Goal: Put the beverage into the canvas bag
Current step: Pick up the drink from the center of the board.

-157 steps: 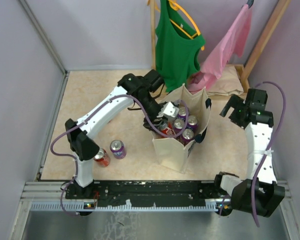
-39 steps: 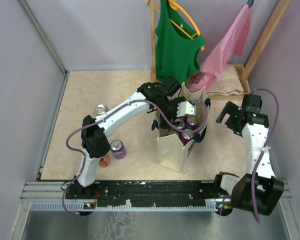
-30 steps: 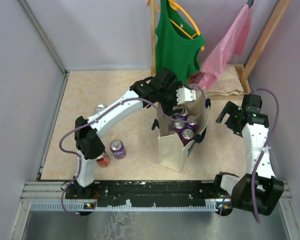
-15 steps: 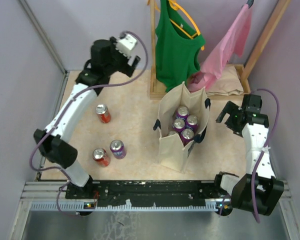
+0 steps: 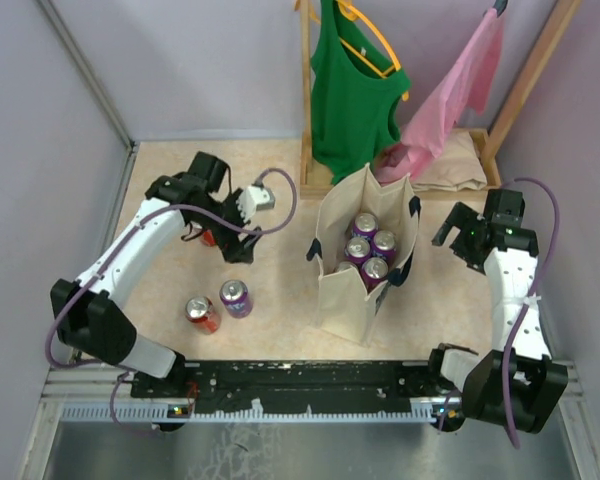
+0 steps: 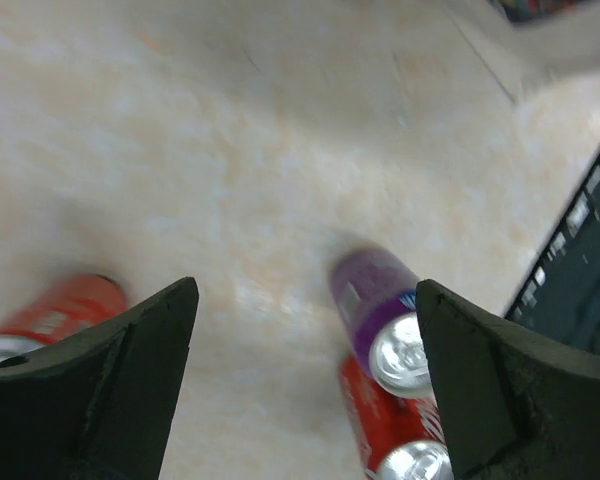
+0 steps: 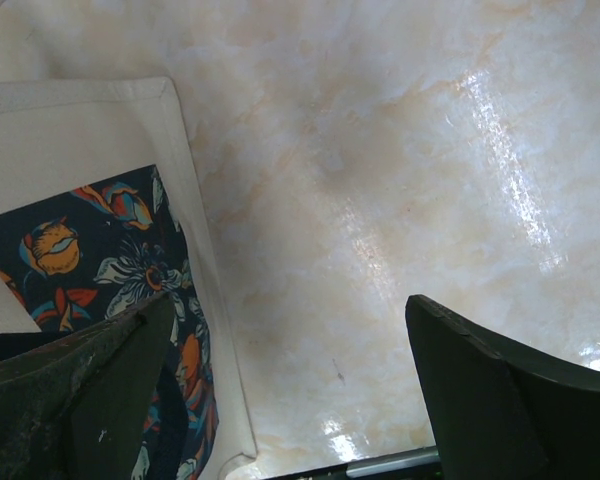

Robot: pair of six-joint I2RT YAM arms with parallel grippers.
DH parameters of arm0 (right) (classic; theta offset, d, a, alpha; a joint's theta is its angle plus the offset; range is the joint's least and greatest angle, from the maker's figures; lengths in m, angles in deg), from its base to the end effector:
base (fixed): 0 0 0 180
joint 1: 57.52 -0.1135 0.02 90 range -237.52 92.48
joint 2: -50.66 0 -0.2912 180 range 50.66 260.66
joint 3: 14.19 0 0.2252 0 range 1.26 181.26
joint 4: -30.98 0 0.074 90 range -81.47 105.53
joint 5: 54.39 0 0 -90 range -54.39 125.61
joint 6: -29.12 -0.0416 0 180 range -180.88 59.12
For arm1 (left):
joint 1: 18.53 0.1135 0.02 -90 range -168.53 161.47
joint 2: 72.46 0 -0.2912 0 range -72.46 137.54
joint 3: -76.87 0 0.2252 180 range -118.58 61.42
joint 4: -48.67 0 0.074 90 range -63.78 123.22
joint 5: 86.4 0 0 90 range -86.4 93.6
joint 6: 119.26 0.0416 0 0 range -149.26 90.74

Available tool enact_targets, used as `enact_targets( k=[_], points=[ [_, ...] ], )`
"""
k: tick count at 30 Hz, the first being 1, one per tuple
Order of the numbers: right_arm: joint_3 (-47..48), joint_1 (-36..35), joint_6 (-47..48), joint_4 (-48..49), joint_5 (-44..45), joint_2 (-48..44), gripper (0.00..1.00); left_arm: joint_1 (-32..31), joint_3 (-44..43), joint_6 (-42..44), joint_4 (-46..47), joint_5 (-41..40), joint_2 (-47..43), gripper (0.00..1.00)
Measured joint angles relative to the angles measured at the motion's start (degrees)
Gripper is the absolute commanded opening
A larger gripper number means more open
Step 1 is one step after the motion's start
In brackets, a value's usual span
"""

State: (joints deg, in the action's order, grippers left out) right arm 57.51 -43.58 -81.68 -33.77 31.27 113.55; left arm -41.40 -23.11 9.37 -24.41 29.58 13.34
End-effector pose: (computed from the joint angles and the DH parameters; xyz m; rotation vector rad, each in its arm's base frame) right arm 0.1701 -0.0390 0.3115 0.7327 2.4416 0.1431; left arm 0.2459 -0.1235 0.3637 1.4197 2.0717 -0.4771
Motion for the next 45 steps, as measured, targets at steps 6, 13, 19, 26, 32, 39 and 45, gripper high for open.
enact_targets(
  k=[6, 13, 19, 26, 32, 39, 45],
  points=[
    [0.00, 0.00, 0.07, -0.24, 0.02, -0.28, 0.99, -4.42, 11.21, 3.54, -7.10, 0.07, -5.60, 1.00],
    [0.00, 0.02, 0.09, -1.25, 0.02, -1.51, 0.99, -10.56, 15.96, 3.65, -6.14, -1.25, -10.71, 1.00],
    [0.00, 0.02, 0.02, -1.33, -0.04, -2.43, 0.99, -11.74, 22.12, 3.37, -1.05, -8.85, -9.90, 1.00],
    [-0.02, 0.02, 0.00, -1.42, -0.04, -2.89, 0.99, -11.74, 23.19, 2.75, 2.78, -14.40, -9.03, 1.00],
    [-0.02, 0.02, 0.00, -1.42, -0.04, -2.89, 0.99, -11.76, 26.64, 2.34, 3.15, -14.67, -9.07, 0.98],
    [-0.13, 0.02, 0.00, -1.40, -0.04, -2.89, 0.99, -11.76, 27.89, 2.14, 2.86, -14.80, -9.07, 0.44],
    [-0.39, 0.02, 0.00, -1.46, -0.02, -2.89, 0.99, -11.69, 27.65, 1.79, 2.56, -14.91, -9.05, 0.00]
  ],
)
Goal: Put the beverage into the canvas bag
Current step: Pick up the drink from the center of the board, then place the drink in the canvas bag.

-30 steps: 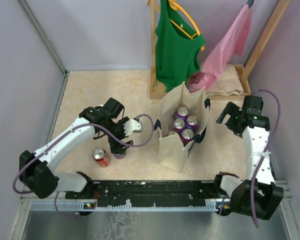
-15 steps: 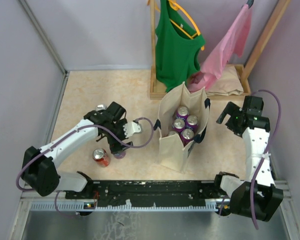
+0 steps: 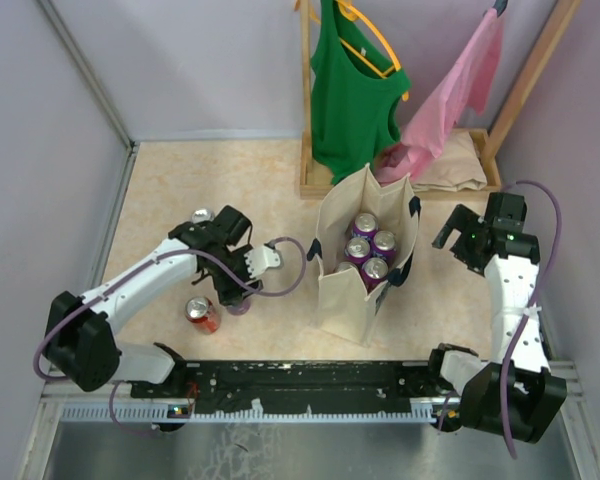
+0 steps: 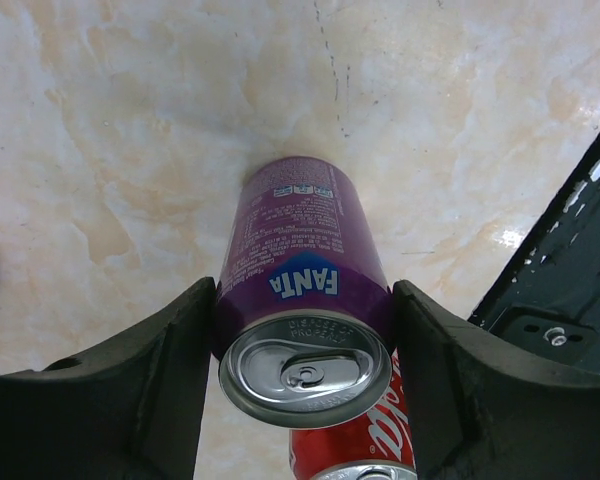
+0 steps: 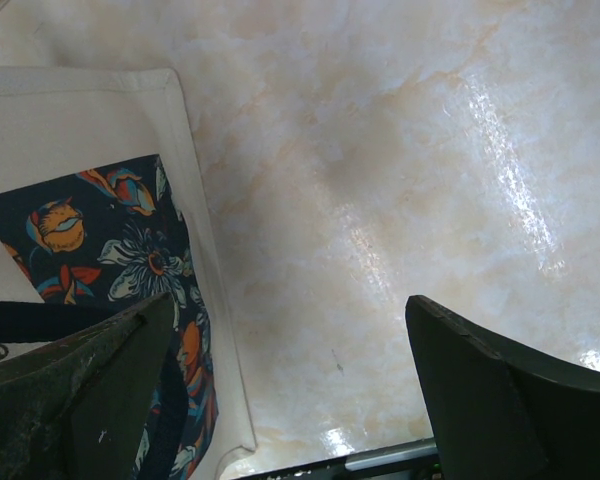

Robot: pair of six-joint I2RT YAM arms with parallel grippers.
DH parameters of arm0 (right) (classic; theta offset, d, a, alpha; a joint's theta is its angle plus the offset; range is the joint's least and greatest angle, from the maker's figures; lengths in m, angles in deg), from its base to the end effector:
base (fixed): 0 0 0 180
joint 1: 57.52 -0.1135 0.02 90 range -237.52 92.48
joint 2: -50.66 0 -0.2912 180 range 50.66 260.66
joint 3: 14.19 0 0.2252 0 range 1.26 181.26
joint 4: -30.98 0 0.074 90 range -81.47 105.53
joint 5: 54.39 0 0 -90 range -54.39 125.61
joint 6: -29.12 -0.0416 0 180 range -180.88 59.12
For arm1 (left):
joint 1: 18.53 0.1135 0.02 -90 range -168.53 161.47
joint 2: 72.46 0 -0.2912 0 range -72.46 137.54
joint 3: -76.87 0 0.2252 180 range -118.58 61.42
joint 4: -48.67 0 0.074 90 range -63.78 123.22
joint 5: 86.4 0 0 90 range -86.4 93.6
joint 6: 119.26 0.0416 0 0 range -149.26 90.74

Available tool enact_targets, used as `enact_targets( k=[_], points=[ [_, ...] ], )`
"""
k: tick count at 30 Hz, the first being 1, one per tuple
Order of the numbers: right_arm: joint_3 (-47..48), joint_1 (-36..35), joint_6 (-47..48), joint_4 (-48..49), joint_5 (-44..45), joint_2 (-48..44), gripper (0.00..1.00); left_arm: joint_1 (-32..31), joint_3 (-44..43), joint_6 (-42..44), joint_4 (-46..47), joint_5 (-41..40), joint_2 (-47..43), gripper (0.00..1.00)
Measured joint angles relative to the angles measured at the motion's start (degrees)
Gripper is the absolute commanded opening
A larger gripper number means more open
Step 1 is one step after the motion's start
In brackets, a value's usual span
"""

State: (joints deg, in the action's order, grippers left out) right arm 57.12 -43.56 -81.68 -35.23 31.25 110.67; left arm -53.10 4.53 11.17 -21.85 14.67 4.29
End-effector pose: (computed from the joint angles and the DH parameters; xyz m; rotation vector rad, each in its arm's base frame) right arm 0.1577 -0.0359 0.3153 0.7270 2.4245 0.1439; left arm 0.1664 -0.1244 0.2688 1.7692 2.2455 -0.2573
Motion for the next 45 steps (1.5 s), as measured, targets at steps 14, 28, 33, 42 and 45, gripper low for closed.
enact_targets(
  k=[14, 28, 33, 42, 45],
  points=[
    [0.00, 0.02, 0.07, 0.09, -0.04, 1.49, 0.99, 3.93, -61.46, -7.54, 1.95, 3.98, 22.25, 0.00],
    [0.07, 0.04, 0.04, -0.92, 0.00, 4.87, 0.99, -12.26, -72.52, -6.03, 0.66, 20.63, 33.22, 0.00],
    [0.07, 0.04, 0.02, -1.18, -0.04, 4.81, 0.99, -13.18, -72.50, -4.79, 0.35, 24.48, 35.80, 0.00],
    [-2.29, 0.04, -0.48, -1.14, -1.20, 0.39, 0.99, -16.48, -72.50, 0.22, -7.58, 27.67, 36.83, 0.00],
    [-3.45, 0.07, -0.72, -1.14, -1.77, -0.74, 0.99, -18.25, -72.50, 2.14, -11.30, 29.00, 36.85, 0.00]
  ],
)
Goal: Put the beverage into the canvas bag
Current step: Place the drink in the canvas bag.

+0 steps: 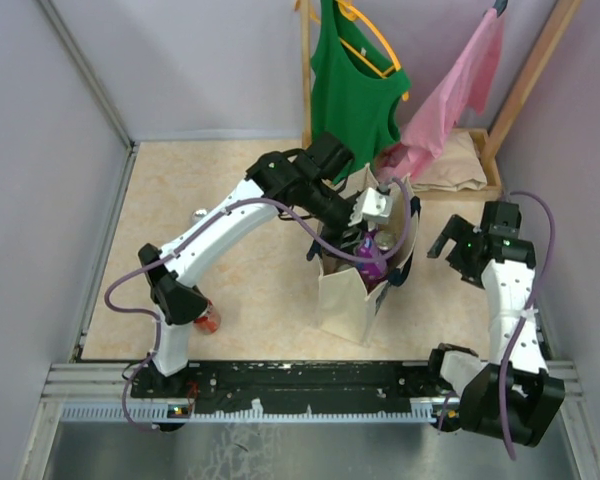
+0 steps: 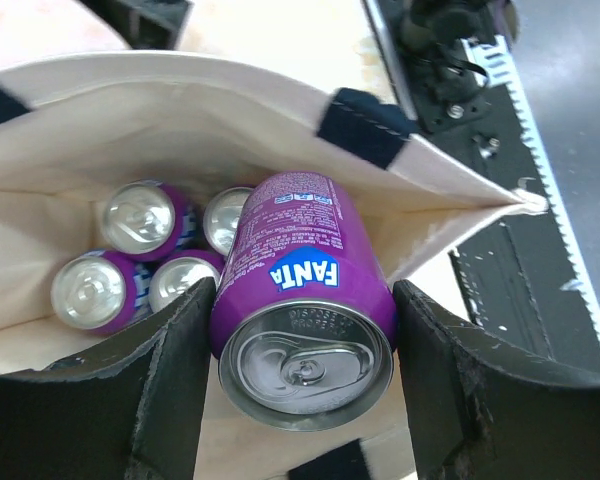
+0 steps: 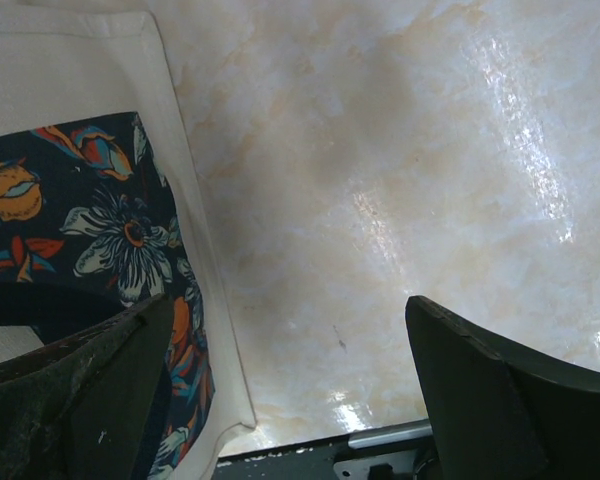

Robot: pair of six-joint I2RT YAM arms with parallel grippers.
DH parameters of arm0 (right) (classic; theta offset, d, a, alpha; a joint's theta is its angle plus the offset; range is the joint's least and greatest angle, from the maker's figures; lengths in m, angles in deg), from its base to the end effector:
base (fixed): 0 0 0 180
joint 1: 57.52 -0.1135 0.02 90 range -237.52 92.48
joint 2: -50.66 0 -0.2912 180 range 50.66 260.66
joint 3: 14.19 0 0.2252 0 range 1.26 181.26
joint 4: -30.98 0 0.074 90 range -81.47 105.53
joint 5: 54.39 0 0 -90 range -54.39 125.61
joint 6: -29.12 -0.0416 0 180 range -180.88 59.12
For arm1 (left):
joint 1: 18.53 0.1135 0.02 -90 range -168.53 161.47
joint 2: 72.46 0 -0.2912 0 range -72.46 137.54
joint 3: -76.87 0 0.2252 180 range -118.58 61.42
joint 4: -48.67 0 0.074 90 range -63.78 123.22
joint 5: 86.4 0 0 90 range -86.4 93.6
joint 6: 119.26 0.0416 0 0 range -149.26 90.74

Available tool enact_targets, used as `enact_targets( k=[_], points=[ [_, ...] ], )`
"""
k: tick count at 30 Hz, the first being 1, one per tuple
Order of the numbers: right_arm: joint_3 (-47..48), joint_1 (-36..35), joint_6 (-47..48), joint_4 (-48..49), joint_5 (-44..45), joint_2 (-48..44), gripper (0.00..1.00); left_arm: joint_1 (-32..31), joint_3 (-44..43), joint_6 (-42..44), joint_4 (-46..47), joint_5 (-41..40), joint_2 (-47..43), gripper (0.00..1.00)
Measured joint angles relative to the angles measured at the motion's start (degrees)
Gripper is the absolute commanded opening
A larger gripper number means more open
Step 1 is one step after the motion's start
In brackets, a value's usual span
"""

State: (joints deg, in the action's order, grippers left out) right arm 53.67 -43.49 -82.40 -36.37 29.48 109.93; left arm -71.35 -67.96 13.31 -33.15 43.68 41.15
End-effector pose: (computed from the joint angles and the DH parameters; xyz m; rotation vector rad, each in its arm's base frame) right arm 0.1502 -0.0330 0.2988 0.7562 2.4862 0.1863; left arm 0.2182 -0.3320 0.4153 1.9558 1.3626 -0.9343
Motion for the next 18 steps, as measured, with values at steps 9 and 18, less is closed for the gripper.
enact_targets(
  k=[9, 18],
  points=[
    [-1.44, 0.00, -0.24, -0.44, -1.03, -3.28, 0.99, -3.23, -2.25, 6.58, -8.74, 3.04, 2.69, 0.00],
    [-4.17, 0.00, -0.61, -1.77, -1.09, -7.28, 0.99, -4.72, -3.89, 11.98, -12.96, 3.23, 4.28, 0.00]
  ],
)
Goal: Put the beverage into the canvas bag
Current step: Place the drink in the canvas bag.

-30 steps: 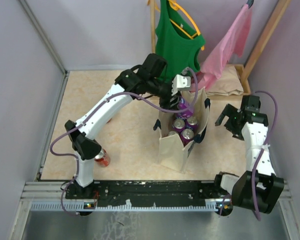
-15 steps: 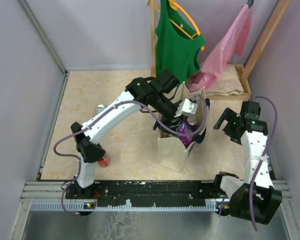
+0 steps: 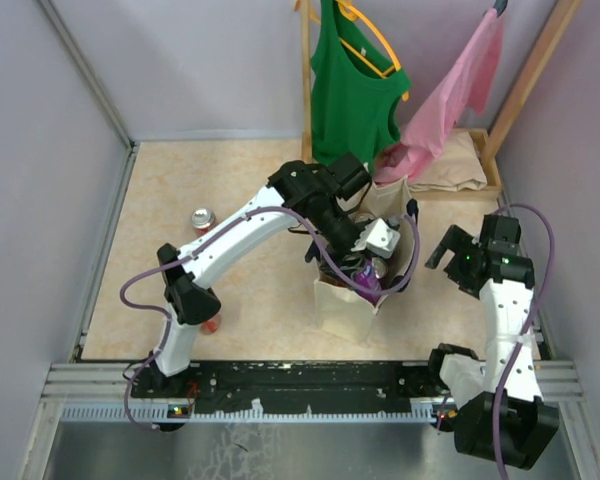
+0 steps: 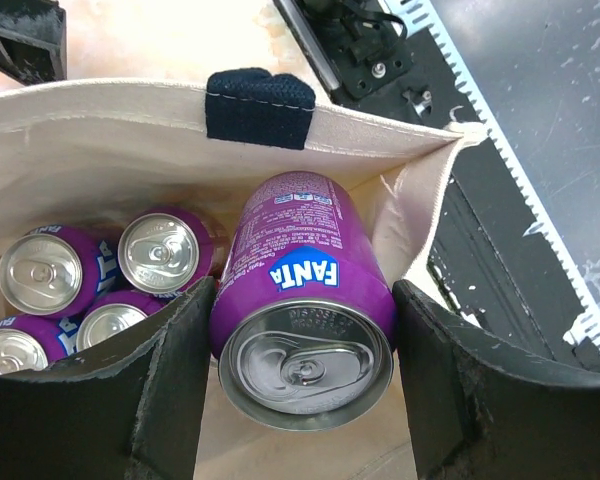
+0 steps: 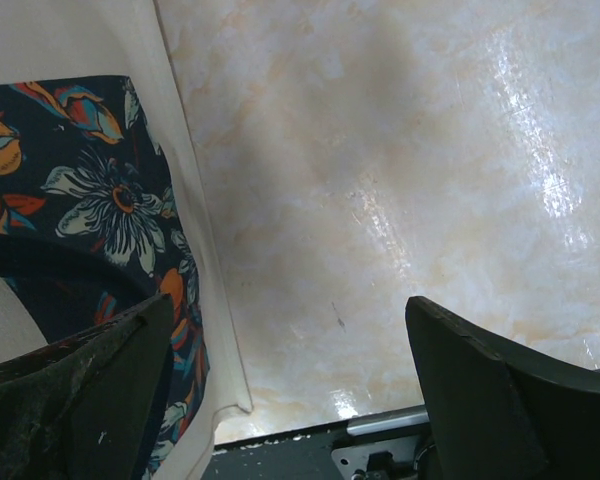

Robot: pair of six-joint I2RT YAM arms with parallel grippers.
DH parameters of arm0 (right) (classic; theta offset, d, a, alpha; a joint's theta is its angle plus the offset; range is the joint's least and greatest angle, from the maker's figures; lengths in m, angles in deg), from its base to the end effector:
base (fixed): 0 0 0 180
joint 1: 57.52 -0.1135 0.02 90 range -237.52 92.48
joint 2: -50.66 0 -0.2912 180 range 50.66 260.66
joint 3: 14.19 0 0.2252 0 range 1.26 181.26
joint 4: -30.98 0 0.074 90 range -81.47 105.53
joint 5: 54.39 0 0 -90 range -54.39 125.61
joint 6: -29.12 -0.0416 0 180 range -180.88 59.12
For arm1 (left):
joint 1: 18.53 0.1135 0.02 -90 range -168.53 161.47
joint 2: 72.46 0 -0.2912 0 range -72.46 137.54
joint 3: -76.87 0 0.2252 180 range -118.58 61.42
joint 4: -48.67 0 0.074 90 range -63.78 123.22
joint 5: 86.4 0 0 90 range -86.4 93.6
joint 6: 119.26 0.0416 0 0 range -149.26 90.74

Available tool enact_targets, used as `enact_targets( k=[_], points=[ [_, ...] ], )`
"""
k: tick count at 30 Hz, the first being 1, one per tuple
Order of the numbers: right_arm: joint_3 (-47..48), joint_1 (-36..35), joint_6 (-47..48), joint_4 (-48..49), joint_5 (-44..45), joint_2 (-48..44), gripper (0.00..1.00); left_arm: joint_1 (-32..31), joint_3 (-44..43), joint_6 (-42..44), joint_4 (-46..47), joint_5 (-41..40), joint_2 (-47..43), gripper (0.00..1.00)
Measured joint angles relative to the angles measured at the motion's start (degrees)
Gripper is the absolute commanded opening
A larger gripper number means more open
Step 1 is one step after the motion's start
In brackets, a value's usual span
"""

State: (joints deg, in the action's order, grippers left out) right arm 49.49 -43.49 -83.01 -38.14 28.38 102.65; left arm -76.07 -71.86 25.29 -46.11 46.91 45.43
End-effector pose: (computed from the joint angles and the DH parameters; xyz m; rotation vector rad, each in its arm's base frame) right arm 0.1209 -0.0248 0.2914 0.7540 2.4628 0.2154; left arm 0.1881 -0.3489 0.3927 2.2293 1.2208 -1.0199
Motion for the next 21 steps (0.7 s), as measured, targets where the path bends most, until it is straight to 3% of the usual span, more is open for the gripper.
enact_targets(
  k=[12, 21],
  points=[
    [-0.17, 0.00, 0.20, -1.09, 0.79, -0.94, 0.99, 0.09, -0.11, 3.54, -0.76, -4.35, 7.21, 0.00],
    [-0.11, 0.00, 0.48, -1.36, 1.38, -0.94, 0.99, 0.94, -0.61, 2.73, -0.63, -4.15, 7.45, 0.00]
  ],
)
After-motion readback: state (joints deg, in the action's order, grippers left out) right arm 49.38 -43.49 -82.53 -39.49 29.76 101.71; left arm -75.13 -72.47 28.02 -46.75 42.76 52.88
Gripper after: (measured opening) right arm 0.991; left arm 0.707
